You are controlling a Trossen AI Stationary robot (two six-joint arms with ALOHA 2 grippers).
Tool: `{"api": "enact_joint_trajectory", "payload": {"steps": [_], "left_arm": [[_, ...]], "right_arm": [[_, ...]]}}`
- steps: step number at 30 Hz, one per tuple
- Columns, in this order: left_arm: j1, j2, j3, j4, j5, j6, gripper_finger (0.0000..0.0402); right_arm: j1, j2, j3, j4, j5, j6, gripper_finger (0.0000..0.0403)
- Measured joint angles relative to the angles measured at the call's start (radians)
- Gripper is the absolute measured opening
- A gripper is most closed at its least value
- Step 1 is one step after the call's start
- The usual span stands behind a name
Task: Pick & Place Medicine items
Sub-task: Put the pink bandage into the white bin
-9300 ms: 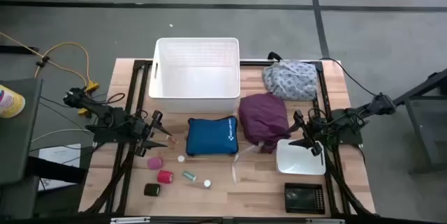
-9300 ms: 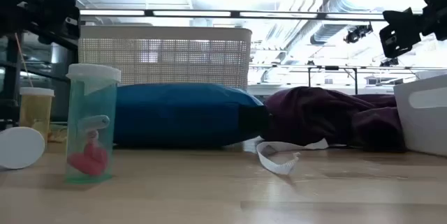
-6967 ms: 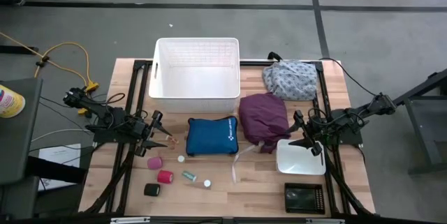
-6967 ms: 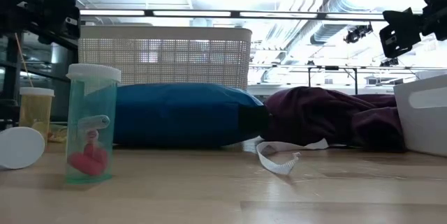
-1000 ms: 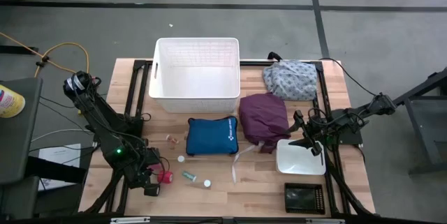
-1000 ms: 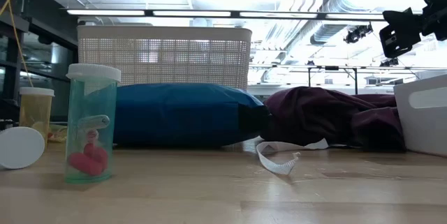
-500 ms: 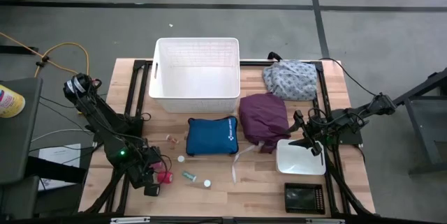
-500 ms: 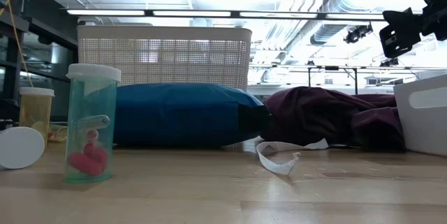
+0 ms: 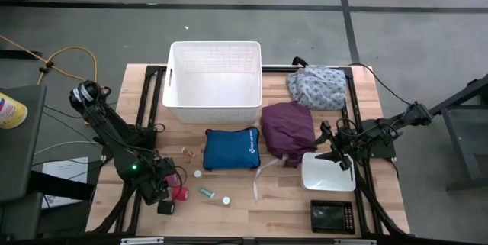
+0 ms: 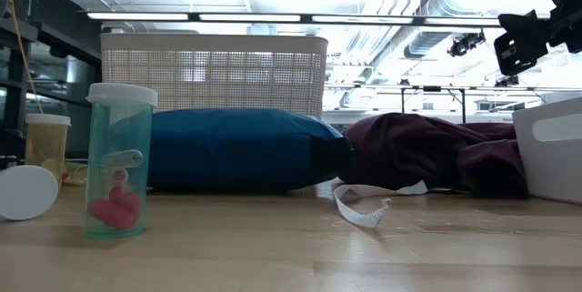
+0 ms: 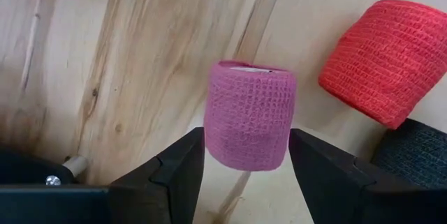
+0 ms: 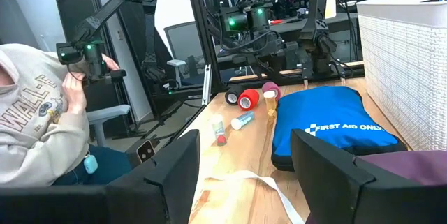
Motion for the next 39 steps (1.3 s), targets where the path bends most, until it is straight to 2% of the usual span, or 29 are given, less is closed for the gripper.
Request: {"api": "enact_joint_trajectory", "payload": {"steps": [5, 17, 39], "left_arm": [[0.0, 0.003, -0.005, 0.005, 0.0, -0.005, 0.0201], [0.0, 0.12, -0.006, 0.052, 0.022, 0.019, 0.0201], [-0.003, 0.125, -0.011, 0.119, 0.05, -0.037, 0.0202]], "right_arm": [[0.0, 0.0, 0.0, 0.0, 0.0, 0.0, 0.021], [0.0, 0.0, 0.0, 0.0, 0.0, 0.0, 0.021], [0.0, 0.0, 0.0, 0.0, 0.0, 0.0, 0.021]]}}
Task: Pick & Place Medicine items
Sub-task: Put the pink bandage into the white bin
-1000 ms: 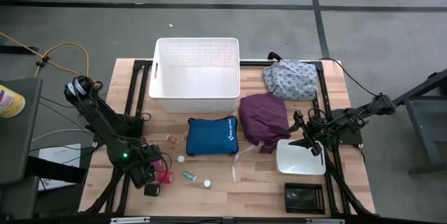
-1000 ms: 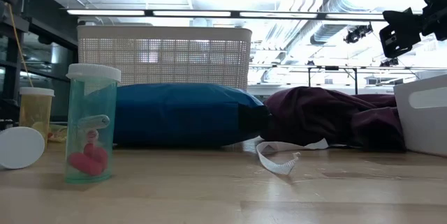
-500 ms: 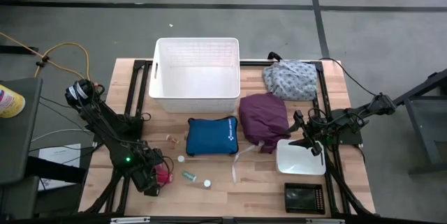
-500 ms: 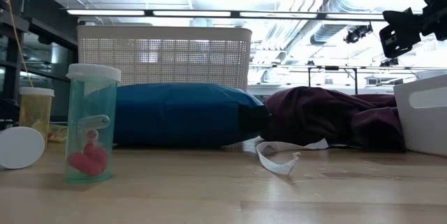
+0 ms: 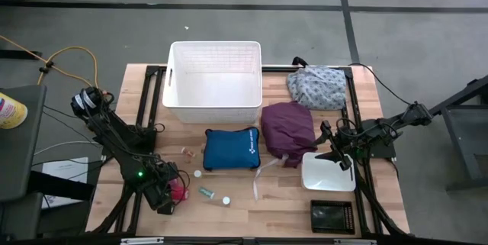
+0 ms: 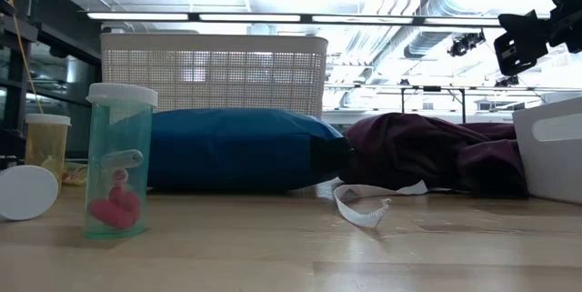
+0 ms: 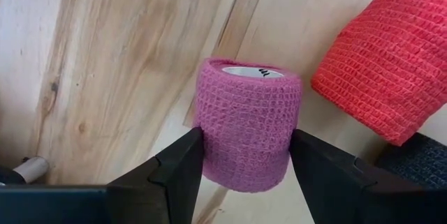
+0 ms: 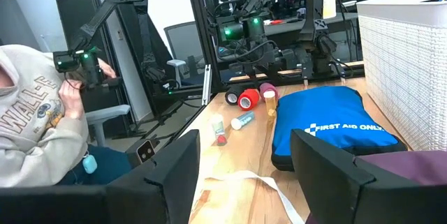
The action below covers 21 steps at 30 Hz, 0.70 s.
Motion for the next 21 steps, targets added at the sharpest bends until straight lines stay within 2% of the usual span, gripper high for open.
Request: {"api": "enact_joint_trajectory", "payload": {"steps": [11, 21], "left_arm": [[-0.002, 0.005, -0.008, 0.041, 0.016, -0.012, 0.0279], [-0.003, 0.006, -0.024, 0.032, 0.001, -0.004, 0.0282]], "right_arm": [[0.0, 0.0, 0.0, 0.0, 0.0, 0.0, 0.021], [0.0, 0.0, 0.0, 0.0, 0.0, 0.0, 0.021]]}}
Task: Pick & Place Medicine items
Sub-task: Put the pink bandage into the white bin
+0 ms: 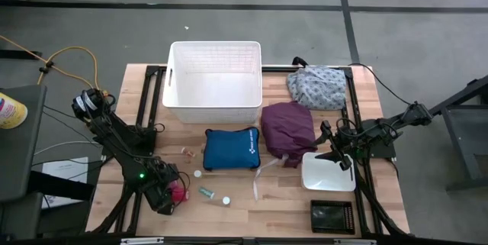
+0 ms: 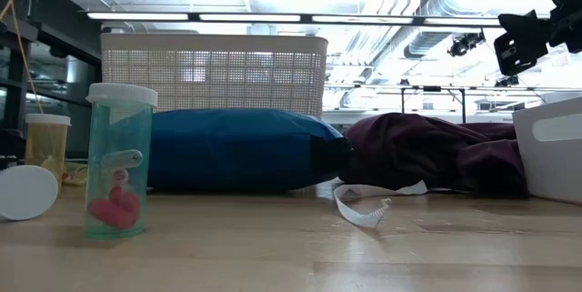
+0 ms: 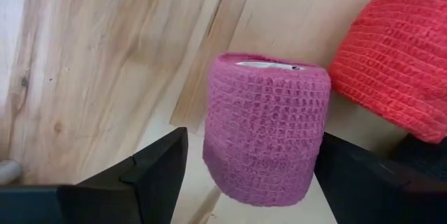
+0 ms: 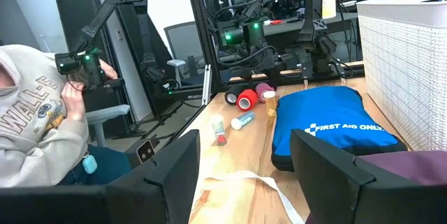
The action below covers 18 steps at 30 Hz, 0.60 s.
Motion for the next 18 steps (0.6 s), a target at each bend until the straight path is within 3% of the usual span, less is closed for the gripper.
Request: {"api": "enact_joint_trajectory", "payload": {"steps": [13, 18], "left_arm": [[0.0, 0.0, 0.0, -0.006, -0.003, 0.0, 0.028], [0.0, -0.001, 0.0, -0.003, -0.003, 0.0, 0.0243]], "right_arm": [[0.0, 0.0, 0.0, 0.0, 0.0, 0.0, 0.021], [0.0, 0.0, 0.0, 0.0, 0.0, 0.0, 0.021]]}}
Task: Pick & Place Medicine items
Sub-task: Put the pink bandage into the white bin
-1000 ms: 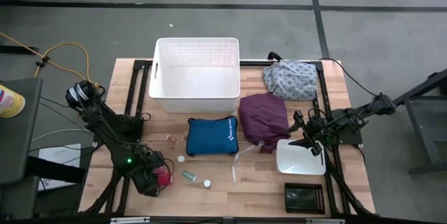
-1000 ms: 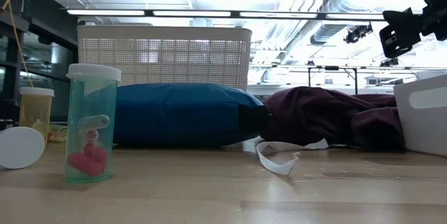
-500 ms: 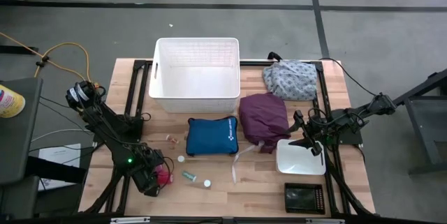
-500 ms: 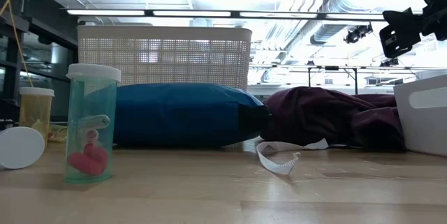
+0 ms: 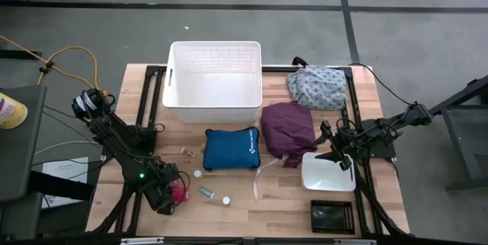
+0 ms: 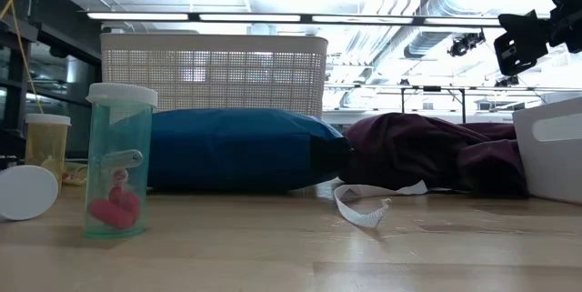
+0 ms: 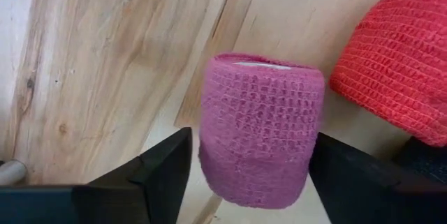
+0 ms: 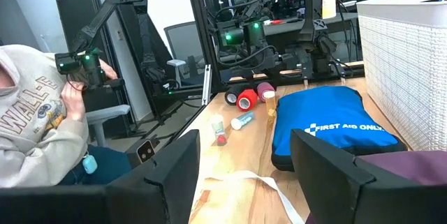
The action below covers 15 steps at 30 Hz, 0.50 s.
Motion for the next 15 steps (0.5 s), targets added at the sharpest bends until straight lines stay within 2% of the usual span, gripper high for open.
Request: {"api": "enact_joint_trajectory", "payload": {"steps": [7, 15], "left_arm": [[-0.014, -0.001, 0.0, 0.0, -0.015, 0.0, 0.0173], [-0.026, -0.001, 0.0, -0.001, -0.027, -0.008, 0.0167]], "right_arm": [[0.0, 0.0, 0.0, 0.0, 0.0, 0.0, 0.021], [0.0, 0.0, 0.0, 0.0, 0.0, 0.0, 0.021]]}}
